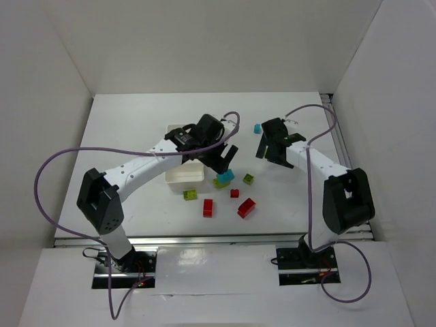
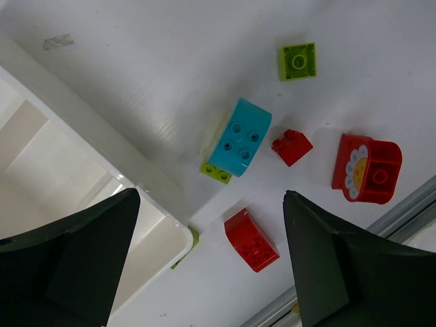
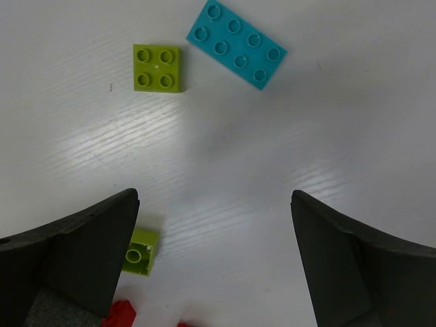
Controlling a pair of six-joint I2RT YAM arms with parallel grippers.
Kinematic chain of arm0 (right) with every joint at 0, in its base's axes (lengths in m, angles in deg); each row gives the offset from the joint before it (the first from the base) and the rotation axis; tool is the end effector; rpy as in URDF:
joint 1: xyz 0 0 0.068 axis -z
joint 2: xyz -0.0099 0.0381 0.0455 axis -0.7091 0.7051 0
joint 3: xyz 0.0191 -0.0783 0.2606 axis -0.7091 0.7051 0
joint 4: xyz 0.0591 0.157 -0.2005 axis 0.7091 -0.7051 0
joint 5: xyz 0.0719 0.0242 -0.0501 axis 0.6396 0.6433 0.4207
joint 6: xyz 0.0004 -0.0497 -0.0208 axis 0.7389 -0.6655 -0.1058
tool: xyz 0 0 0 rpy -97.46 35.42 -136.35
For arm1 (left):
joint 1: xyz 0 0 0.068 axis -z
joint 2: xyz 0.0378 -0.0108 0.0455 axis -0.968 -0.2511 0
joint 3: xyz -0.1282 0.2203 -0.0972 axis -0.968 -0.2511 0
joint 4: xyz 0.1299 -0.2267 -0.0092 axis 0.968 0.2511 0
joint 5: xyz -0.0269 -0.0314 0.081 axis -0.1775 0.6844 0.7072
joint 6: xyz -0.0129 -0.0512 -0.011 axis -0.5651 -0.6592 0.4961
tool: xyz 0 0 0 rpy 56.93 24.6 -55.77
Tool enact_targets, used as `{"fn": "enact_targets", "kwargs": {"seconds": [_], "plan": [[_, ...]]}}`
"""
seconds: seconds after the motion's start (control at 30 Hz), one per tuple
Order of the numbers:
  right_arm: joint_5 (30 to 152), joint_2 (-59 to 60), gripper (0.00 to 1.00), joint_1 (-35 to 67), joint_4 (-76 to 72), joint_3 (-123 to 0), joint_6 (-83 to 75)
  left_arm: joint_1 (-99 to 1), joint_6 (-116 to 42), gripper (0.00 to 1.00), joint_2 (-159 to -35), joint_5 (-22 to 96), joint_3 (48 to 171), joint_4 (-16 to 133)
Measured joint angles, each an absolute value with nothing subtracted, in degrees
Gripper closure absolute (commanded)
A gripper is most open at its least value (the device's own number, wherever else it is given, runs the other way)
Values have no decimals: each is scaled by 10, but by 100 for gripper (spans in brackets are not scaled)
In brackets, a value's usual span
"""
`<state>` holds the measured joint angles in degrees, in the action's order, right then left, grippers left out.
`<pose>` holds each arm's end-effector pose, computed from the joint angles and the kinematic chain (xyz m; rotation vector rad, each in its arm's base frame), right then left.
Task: Sort the legos into containers by color
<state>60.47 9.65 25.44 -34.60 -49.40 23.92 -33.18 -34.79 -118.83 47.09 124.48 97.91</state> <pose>0.3073 0.0955 0.2287 0.4560 2.4585 -0.1433 0.2813 -0.2544 0.3106 0.6847 2.3319 -0.3791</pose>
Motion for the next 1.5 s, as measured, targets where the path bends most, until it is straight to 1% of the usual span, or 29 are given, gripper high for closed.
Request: {"fn": "enact_targets", "kwargs": {"seconds": [0.2, 0.27, 0.37, 0.63, 0.7, 0.73, 1.0, 1.1, 1.13, 1.2, 1.33, 1.37, 1.43, 1.5], "plan": [[597, 73, 0, 257, -348, -469, 249, -326, -333, 4, -1201, 465, 1252, 984], [593, 65, 0, 257, -349, -469, 252, -321, -325, 6, -1206, 464, 1256, 987], [588, 48, 0, 260, -350, -467, 258, -311, -310, 7, -1217, 467, 1262, 989], [584, -31, 0, 272, -363, -416, 271, -290, -288, 10, -1266, 495, 1269, 1003], [581, -41, 0, 276, -368, -413, 275, -290, -288, 10, -1278, 501, 1269, 1002], [580, -44, 0, 278, -371, -413, 277, -290, -288, 11, -1284, 503, 1269, 1002], [572, -72, 0, 283, -390, -401, 286, -291, -273, 11, -1342, 507, 1288, 994], [572, -79, 0, 283, -391, -399, 288, -291, -271, 16, -1347, 506, 1288, 993], [572, -80, 0, 284, -391, -399, 288, -291, -269, 20, -1348, 506, 1288, 992], [572, -80, 0, 284, -391, -398, 288, -291, -261, 24, -1350, 505, 1290, 989], [572, -80, 0, 284, -392, -395, 288, -291, -259, 37, -1352, 492, 1290, 985], [572, -80, 0, 284, -392, -395, 288, -291, -258, 37, -1352, 489, 1290, 985], [572, -80, 0, 284, -392, -395, 288, -291, -258, 33, -1352, 482, 1290, 983], [572, -80, 0, 284, -393, -395, 288, -291, -258, 33, -1352, 476, 1290, 983]]}}
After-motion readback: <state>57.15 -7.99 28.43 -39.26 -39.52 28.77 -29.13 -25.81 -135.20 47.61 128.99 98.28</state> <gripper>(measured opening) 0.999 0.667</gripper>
